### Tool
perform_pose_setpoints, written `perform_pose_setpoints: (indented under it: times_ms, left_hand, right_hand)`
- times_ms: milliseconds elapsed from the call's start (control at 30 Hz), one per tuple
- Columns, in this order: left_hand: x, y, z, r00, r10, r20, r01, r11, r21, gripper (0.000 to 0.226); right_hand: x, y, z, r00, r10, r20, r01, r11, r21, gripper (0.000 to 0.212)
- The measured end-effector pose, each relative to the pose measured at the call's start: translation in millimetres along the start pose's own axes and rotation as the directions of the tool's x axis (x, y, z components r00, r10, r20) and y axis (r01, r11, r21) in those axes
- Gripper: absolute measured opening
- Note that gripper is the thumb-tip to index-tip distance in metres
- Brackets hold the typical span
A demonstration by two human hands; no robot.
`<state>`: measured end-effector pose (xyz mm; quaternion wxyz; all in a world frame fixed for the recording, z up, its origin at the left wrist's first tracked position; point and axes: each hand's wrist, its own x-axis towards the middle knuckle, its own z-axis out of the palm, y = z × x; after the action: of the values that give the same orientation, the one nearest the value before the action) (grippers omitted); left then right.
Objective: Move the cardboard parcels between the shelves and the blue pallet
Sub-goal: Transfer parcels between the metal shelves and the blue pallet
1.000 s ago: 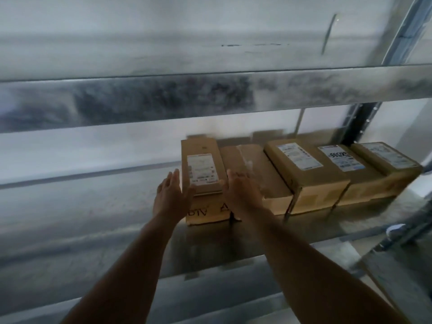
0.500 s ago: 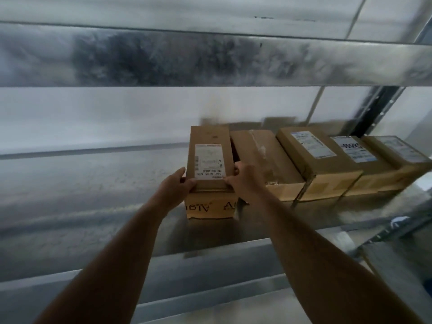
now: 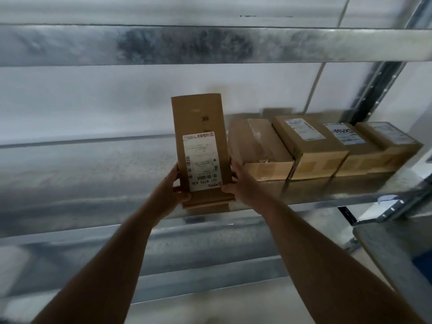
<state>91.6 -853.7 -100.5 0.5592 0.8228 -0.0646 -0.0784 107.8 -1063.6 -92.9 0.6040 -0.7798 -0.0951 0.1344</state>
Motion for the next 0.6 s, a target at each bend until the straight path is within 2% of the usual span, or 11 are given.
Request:
perform_pose_setpoints:
  times_ms: [133,233,400,600]
  left_hand:
    - [-40,3,14,0.995,0.101,0.0,-0.101,0.994,0.029,0.078]
    - [-67,6,30,0.988,0.149,0.038,-0.15,0.989,0.019,0.077]
    - [-99,18,68,0.976,0.195,0.101,-0.201,0.978,0.053,0.079]
    - [-122,44,128,0.956,0.238,0.17,-0.246,0.969,0.028,0.082]
  right_hand:
    - [-43,9,8,0.998,-0.066,-0.023,0.067,0.998,0.009,0.08]
    - [-83,13,9,0.99,-0.124,-0.064,0.12,0.991,-0.059,0.084]
    - [-152,24,0,0.976,-0.138,-0.171,0.113,0.983,-0.145,0.085]
    - [-229,30,-27,0.927,-0.152,-0.344,0.107,0.984,-0.145,0.084]
